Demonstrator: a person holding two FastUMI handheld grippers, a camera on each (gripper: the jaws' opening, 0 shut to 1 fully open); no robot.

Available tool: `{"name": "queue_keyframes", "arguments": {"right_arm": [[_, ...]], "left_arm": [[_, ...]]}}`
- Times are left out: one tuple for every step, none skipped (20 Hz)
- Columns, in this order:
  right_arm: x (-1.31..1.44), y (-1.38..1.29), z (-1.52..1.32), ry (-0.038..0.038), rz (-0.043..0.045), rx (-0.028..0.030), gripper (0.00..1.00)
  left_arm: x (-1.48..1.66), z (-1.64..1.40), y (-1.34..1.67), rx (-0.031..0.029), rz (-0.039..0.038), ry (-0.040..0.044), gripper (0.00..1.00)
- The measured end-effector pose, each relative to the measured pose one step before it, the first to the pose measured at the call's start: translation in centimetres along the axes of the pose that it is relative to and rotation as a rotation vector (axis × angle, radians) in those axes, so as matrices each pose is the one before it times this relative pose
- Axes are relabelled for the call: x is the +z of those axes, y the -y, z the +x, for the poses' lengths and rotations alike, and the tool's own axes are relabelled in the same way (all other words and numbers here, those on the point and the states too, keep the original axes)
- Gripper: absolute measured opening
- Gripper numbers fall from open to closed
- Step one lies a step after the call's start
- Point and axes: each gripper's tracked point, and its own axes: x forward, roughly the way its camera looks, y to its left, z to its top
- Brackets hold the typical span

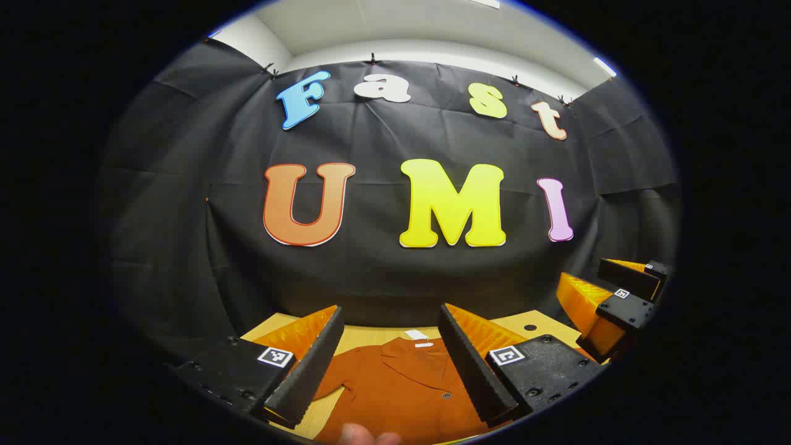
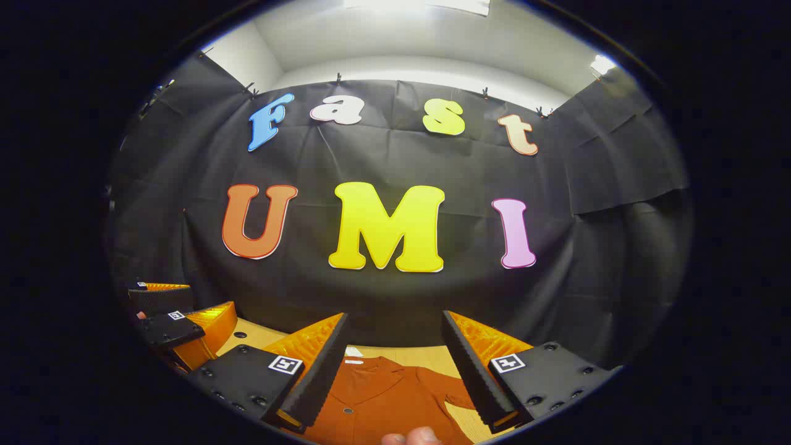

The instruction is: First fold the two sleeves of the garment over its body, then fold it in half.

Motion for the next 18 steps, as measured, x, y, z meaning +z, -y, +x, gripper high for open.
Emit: {"name": "queue_keyframes", "arguments": {"right_arm": [[-0.112, 0.104, -0.014, -0.00542, 0.00584, 0.00140, 0.94], [-0.093, 0.088, 0.026, -0.00633, 0.00937, 0.00229, 0.94], [-0.144, 0.093, 0.072, -0.00958, 0.00783, 0.00070, 0.94], [-0.165, 0.173, 0.068, -0.00770, 0.00150, -0.00433, 0.94], [-0.062, 0.208, 0.019, -0.00177, -0.00091, -0.00428, 0.94], [0.060, 0.097, 0.046, -0.00052, -0.00158, -0.00314, 0.94], [-0.036, 0.109, 0.037, 0.00044, 0.00059, -0.00362, 0.94], [-0.011, 0.077, 0.010, -0.00041, 0.00143, -0.00426, 0.95], [-0.101, 0.020, -0.010, -0.00018, -0.00226, -0.00234, 0.95], [-0.033, 0.101, -0.050, -0.00210, -0.00280, -0.00184, 0.94], [-0.144, 0.047, 0.110, -0.00211, -0.00007, 0.00124, 0.94], [-0.013, -0.006, 0.018, -0.00176, 0.00107, 0.00198, 0.95], [-0.078, 0.017, -0.106, -0.00180, 0.00051, 0.00334, 0.94], [0.032, 0.076, 0.053, 0.00075, -0.00198, 0.00275, 0.95], [-0.038, 0.102, 0.150, -0.00004, -0.00143, 0.00253, 0.95], [0.034, 0.177, 0.089, -0.00131, 0.00072, -0.00060, 0.95], [-0.193, 0.200, 0.073, -0.00271, 0.00028, -0.00167, 0.95], [-0.067, 0.208, 0.081, -0.00310, -0.00028, -0.00167, 0.95]], "left_arm": [[0.046, -0.118, 0.200, -0.00264, 0.00088, 0.00160, 0.99], [0.158, -0.034, 0.137, -0.00307, -0.00140, 0.00268, 0.99], [-0.016, -0.046, 0.290, -0.00783, -0.00359, 0.00090, 0.99], [0.069, -0.113, 0.103, -0.00186, -0.00092, 0.00223, 0.99], [0.077, -0.049, -0.077, 0.00224, 0.00515, 0.00139, 0.99], [0.181, -0.002, 0.099, -0.00146, 0.00483, 0.00296, 0.99], [0.035, -0.096, 0.107, -0.00212, 0.00272, 0.00197, 0.99], [0.027, 0.142, 0.016, 0.00226, 0.00272, -0.00032, 0.99], [-0.151, -0.033, 0.001, 0.00092, 0.00298, -0.00321, 0.99], [-0.161, -0.017, -0.005, 0.00203, 0.00165, -0.00485, 0.99], [-0.064, 0.154, 0.047, 0.00015, -0.00142, -0.00429, 0.99], [-0.073, 0.050, 0.003, 0.00203, -0.00166, -0.00339, 0.99], [-0.038, -0.094, -0.025, 0.00293, -0.00106, -0.00096, 0.99], [0.069, 0.007, -0.001, 0.00367, -0.00009, 0.00059, 0.99], [-0.121, 0.096, 0.086, 0.00112, 0.00150, -0.00050, 0.99], [-0.206, 0.081, 0.219, -0.00297, 0.00120, -0.00335, 0.99], [0.003, 0.063, 0.084, -0.00043, -0.00023, -0.00021, 0.99], [-0.219, 0.018, 0.122, -0.00331, -0.00027, -0.00277, 0.99]]}}
